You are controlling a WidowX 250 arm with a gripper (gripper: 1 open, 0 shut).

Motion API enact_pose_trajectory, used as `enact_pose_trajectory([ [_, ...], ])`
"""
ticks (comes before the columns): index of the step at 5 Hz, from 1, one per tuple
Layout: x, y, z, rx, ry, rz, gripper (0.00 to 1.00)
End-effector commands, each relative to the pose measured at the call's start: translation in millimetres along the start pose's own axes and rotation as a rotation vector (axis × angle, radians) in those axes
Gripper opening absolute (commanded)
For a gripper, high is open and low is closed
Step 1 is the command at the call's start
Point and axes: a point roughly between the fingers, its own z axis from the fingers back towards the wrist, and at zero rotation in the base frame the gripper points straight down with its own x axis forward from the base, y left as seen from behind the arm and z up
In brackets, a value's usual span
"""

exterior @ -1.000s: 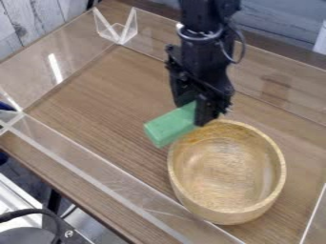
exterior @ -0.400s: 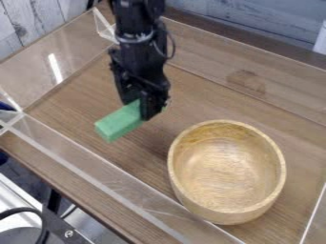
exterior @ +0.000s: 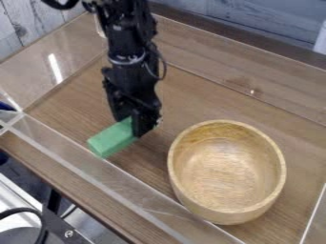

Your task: Remove the green block from inside the brown bowl and put it on the table

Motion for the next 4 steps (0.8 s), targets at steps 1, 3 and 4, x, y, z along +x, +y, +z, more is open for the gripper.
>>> enact_pose_trajectory([
  [1, 5.3, 7.9, 5.0, 0.023, -0.032, 0.01, 0.0],
  [3, 6.3, 7.3, 6.8, 0.017, -0.034, 0.015, 0.0],
  [4, 6.8, 7.1, 7.6, 0.014, -0.036, 0.018, 0.0],
])
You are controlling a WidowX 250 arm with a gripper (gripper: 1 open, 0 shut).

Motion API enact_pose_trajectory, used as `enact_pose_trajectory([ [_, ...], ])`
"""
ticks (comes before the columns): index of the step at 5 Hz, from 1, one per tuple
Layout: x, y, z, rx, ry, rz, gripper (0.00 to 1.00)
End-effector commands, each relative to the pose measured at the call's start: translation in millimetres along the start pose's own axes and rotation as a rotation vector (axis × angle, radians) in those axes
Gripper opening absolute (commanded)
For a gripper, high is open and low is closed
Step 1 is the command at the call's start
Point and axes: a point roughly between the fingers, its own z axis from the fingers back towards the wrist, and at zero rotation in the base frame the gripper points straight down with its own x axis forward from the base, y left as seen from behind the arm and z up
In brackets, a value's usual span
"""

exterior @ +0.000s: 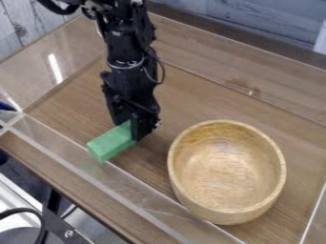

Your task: Remove the green block from inside the brown bowl and put it on the table

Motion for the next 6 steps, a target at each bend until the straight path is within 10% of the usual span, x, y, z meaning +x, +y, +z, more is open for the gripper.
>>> enact_pose_trajectory([
  [1, 7.6, 6.3, 10.4, 0.017, -0.041, 0.013, 0.0],
  [6, 10.0, 4.8, 15.0, 0.005, -0.049, 0.026, 0.0],
])
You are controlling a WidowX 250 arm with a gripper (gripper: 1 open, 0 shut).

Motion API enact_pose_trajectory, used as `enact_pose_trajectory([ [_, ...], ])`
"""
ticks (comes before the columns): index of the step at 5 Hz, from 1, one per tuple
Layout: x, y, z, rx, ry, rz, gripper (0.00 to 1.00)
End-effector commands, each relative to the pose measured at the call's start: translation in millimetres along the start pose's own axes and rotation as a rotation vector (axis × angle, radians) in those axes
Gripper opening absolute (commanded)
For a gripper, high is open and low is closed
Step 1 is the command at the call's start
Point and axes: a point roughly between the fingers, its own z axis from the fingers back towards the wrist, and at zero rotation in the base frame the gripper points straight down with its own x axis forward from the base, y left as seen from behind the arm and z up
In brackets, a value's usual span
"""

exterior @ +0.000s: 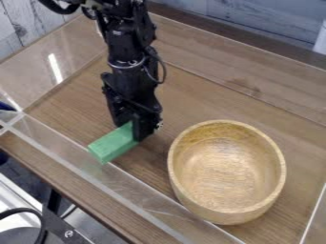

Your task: Remove the green block from inside the brown bowl and put it on the table

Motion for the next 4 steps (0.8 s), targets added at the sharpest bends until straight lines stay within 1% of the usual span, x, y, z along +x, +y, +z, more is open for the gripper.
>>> enact_pose_trajectory([
  [1, 11.7, 7.4, 15.3, 0.024, -0.061, 0.013, 0.0],
  [4, 12.9, 6.8, 17.8, 0.018, -0.066, 0.019, 0.0],
])
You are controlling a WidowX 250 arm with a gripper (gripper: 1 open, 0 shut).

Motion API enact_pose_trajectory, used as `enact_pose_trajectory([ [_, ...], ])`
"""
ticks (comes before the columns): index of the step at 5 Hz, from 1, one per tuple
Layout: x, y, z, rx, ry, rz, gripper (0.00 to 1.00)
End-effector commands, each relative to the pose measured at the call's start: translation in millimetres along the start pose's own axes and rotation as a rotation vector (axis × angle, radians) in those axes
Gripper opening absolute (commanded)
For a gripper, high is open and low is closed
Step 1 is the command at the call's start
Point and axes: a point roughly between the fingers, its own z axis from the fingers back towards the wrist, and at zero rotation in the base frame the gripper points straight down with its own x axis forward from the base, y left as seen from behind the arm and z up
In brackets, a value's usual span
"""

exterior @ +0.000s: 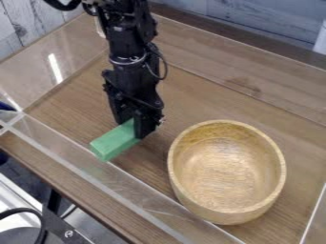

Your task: Remove the green block from inside the brown bowl and put it on the table

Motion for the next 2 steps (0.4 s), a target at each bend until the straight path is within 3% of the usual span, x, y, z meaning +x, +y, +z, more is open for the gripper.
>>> enact_pose_trajectory([
  [1, 9.9, 6.9, 25.7, 0.016, -0.069, 0.016, 1.0],
  [2, 9.0, 8.6, 34.1, 0.015, -0.077, 0.027, 1.0],
])
